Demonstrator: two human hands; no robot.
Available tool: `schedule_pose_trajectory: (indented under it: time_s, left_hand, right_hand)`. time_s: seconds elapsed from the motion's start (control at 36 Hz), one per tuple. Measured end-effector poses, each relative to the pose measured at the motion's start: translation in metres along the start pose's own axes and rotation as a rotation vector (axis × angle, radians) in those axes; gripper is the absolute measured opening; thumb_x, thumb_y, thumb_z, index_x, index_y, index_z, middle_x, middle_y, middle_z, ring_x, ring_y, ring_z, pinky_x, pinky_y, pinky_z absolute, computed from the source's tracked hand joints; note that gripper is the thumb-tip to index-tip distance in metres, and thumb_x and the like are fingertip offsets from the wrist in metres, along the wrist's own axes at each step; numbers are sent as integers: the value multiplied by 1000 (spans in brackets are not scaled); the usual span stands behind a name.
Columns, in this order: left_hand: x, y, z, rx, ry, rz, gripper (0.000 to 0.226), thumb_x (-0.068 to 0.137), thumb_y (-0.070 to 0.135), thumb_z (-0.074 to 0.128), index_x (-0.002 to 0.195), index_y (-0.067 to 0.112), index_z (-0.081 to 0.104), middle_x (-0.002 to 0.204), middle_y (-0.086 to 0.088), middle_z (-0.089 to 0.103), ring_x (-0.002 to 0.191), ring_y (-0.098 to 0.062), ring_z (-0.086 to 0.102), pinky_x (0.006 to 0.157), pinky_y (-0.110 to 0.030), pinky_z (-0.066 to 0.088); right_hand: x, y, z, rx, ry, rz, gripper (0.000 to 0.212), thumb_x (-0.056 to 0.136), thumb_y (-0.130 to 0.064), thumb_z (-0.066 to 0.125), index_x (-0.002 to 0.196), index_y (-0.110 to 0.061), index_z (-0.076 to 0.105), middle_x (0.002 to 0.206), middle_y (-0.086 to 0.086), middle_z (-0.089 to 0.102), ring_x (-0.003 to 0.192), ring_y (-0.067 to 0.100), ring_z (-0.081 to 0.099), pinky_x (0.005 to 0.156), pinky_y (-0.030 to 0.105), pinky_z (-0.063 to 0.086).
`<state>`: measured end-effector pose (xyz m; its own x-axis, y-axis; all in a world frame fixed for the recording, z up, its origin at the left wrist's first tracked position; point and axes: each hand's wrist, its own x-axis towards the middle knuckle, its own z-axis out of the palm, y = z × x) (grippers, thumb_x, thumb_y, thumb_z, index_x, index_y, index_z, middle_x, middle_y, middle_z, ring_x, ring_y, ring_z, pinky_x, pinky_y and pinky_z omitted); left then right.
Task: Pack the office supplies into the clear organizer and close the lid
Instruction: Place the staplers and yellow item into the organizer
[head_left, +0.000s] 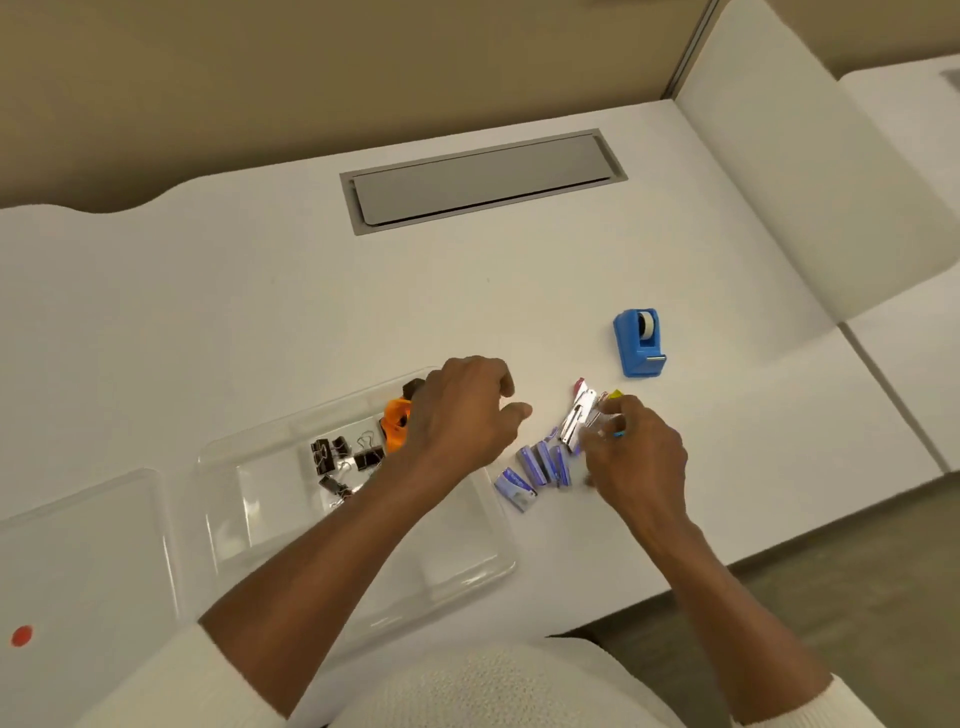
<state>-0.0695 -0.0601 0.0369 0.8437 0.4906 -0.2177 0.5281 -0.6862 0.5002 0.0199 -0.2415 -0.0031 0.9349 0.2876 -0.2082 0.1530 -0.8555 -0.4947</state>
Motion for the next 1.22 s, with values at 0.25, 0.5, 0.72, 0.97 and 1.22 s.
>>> schedule_pose_trajectory:
  time_s: [0.25,0.5,0.72,0.97,1.22]
  left_hand:
    - [60,52,65,56,-274,79,56,85,47,78,123,10,57,116,-9,66,101,-26,64,71,-33,42]
    - [86,68,88,29,-315,2,54,84,30,81,126,8,55,122,-12,62,109,-30,64,82,-34,51]
    - [100,64,88,-44,-282,-36,50,83,21,79,129,13,62,126,-7,68,111,-27,67,93,-38,57]
    - [101,69,96,-30,-188,-53,39,85,33,76,117,14,66,117,-8,66,102,-28,67,82,-37,56]
    - [96,70,101,-35,-129,-75,40,89,33,70,126,17,65,126,-10,59,105,-30,65,83,-39,54]
  right_hand:
    - [9,27,14,-119,9,36,55,85,-28,79,131,-14,55,121,13,63,103,28,63,80,33,47]
    - [25,26,23,-149,5,-38,55,88,-30,72,135,-13,51,106,12,64,92,29,65,68,31,39]
    - [53,22,23,-136,-112,-49,75,89,-20,72,154,-20,34,120,16,63,104,32,66,78,34,47]
    - [79,19,16,-178,-126,-45,56,87,-25,75,138,-19,52,118,12,66,105,30,64,78,30,41]
    - [98,26,12,-194,-118,-92,24,86,-26,74,109,-22,70,104,8,69,82,18,57,79,34,51]
